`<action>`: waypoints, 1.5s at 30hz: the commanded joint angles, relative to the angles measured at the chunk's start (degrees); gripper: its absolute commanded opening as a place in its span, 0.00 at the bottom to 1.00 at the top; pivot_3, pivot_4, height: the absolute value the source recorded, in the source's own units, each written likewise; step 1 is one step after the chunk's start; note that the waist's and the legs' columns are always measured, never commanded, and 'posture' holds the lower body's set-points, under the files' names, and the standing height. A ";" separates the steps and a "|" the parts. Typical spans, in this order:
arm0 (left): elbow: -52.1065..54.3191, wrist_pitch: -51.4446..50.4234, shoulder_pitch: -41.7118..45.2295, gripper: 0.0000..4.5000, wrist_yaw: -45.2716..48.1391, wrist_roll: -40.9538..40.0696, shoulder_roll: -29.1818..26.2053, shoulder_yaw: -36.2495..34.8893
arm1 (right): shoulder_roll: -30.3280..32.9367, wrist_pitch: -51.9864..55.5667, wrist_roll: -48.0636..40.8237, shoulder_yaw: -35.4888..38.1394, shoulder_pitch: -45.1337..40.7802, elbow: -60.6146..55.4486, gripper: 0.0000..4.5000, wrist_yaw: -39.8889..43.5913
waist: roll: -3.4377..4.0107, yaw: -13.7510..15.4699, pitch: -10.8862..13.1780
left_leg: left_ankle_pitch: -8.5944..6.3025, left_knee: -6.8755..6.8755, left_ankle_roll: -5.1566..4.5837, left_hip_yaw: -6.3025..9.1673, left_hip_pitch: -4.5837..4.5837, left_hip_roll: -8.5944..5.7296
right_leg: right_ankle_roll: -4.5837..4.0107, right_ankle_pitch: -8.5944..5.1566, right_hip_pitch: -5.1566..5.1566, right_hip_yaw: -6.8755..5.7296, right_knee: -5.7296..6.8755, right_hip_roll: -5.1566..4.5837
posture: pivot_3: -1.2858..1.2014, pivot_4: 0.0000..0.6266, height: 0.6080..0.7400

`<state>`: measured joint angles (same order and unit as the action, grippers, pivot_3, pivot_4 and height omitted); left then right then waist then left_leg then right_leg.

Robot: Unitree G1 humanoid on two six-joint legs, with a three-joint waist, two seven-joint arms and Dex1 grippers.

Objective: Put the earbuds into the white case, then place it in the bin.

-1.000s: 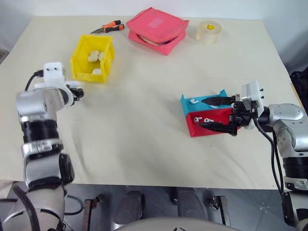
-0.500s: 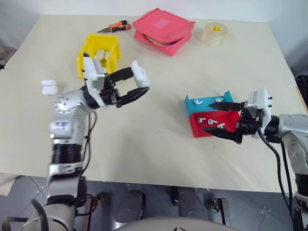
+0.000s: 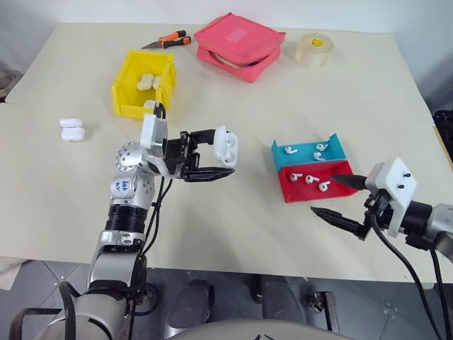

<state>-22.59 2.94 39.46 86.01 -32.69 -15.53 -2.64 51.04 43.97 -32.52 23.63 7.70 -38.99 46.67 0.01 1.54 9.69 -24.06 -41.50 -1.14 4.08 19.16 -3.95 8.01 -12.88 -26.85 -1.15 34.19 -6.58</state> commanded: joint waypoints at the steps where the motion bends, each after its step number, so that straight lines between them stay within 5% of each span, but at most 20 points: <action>1: 0.38 0.56 -0.38 0.62 2.37 0.76 0.55 1.87 | 0.38 -0.07 1.34 2.50 1.82 -3.25 1.00 -2.16 | 0.00 0.07 0.00 | 0.00 0.01 -0.02 0.04 -0.01 0.00 | 0.04 0.02 0.07 -0.04 -0.09 0.00 | 0.52 0.24 1.00; 6: -1.28 2.24 0.25 0.62 0.50 2.53 2.87 3.52 | 1.85 2.33 4.11 1.39 2.45 -3.64 1.00 -5.80 | 0.00 0.08 0.00 | -0.01 0.00 -0.15 0.06 0.00 -0.06 | 0.12 0.15 0.24 -0.04 -0.37 -0.02 | 0.52 0.24 1.00; 9: -0.97 2.14 0.03 0.62 0.64 2.47 3.11 3.77 | 2.71 2.97 4.48 1.57 3.95 -3.83 0.87 -5.18 | 0.00 0.03 0.00 | -0.01 0.01 -0.16 0.05 -0.01 -0.07 | 0.12 0.15 0.24 -0.03 -0.38 -0.02 | 0.52 0.24 1.00; 13: -0.93 1.86 -0.19 0.62 0.38 2.65 3.48 3.98 | 3.89 2.45 4.89 3.61 6.29 -4.96 0.57 -3.56 | 0.00 0.04 0.00 | -0.01 0.01 -0.16 0.04 -0.02 -0.07 | 0.13 0.17 0.24 -0.02 -0.38 -0.02 | 0.52 0.24 1.00; 31: -0.40 1.37 -1.15 0.62 0.87 2.30 3.82 3.88 | 5.10 -1.51 7.20 13.86 17.62 -6.56 0.57 5.55 | 0.00 0.17 0.00 | -0.03 0.03 -0.23 0.02 -0.07 -0.09 | 0.17 0.19 0.31 0.01 -0.42 -0.01 | 0.52 0.24 1.00; 37: 0.73 0.61 -1.65 0.62 0.69 2.04 2.76 3.52 | 8.63 -1.51 7.82 6.57 8.38 -2.72 0.57 4.20 | 0.01 -0.06 0.00 | -0.03 0.03 -0.23 0.02 -0.11 -0.07 | 0.17 0.20 0.31 0.02 -0.41 -0.01 | 0.52 0.24 1.00; 45: 2.67 -0.29 -2.68 0.62 -0.70 2.20 2.13 3.30 | 16.17 -5.06 15.66 -18.57 -14.96 11.68 0.57 7.36 | 0.01 -0.12 0.00 | -0.03 0.06 -0.23 0.04 -0.07 -0.03 | 0.15 0.21 0.28 -0.01 -0.53 -0.02 | 0.52 0.24 1.00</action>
<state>-22.44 2.65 36.87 85.73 -29.82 -13.34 0.91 65.75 40.99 -19.46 8.57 -4.91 -29.11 52.52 0.02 1.42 9.69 -24.09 -41.43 -1.37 4.13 19.11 -3.98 8.16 -12.66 -26.57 -1.19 33.64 -6.60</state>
